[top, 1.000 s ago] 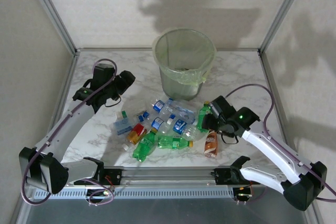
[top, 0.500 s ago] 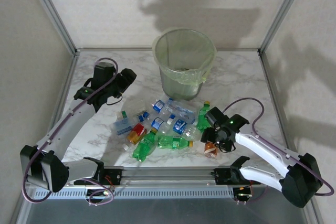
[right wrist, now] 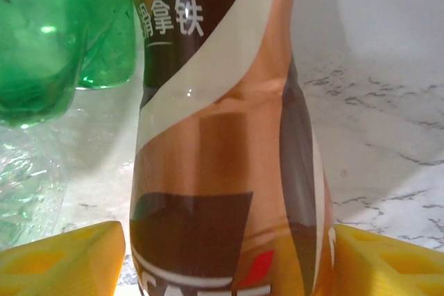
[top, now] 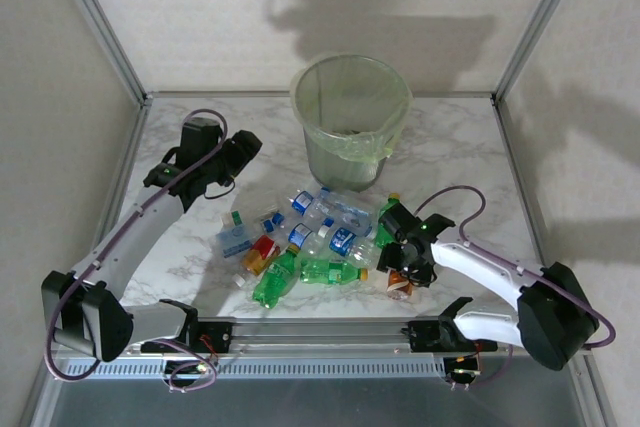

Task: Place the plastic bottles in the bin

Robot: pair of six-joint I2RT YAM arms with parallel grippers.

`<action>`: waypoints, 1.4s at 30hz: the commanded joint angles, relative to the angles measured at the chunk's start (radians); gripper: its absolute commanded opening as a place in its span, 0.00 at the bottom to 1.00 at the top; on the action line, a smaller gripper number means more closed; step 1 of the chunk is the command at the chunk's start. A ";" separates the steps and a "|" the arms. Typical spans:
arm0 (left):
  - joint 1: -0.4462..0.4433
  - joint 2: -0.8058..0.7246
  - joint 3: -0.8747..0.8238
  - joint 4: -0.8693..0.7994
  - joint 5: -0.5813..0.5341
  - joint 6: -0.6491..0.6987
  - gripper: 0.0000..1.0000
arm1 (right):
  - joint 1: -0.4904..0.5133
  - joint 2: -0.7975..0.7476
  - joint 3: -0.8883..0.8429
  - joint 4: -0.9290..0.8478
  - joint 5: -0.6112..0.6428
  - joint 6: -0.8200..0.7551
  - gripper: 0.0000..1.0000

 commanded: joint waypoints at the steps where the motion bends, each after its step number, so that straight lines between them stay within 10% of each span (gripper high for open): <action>1: -0.008 0.008 0.042 0.005 0.012 0.005 0.75 | 0.002 0.010 -0.026 0.020 0.027 -0.007 0.73; 22: -0.008 0.017 0.036 0.021 0.015 0.001 0.75 | -0.035 -0.148 0.031 -0.107 0.175 0.024 0.54; 42: -0.025 0.022 0.036 0.025 0.005 0.001 0.74 | -0.101 -0.126 0.814 -0.181 0.373 -0.202 0.49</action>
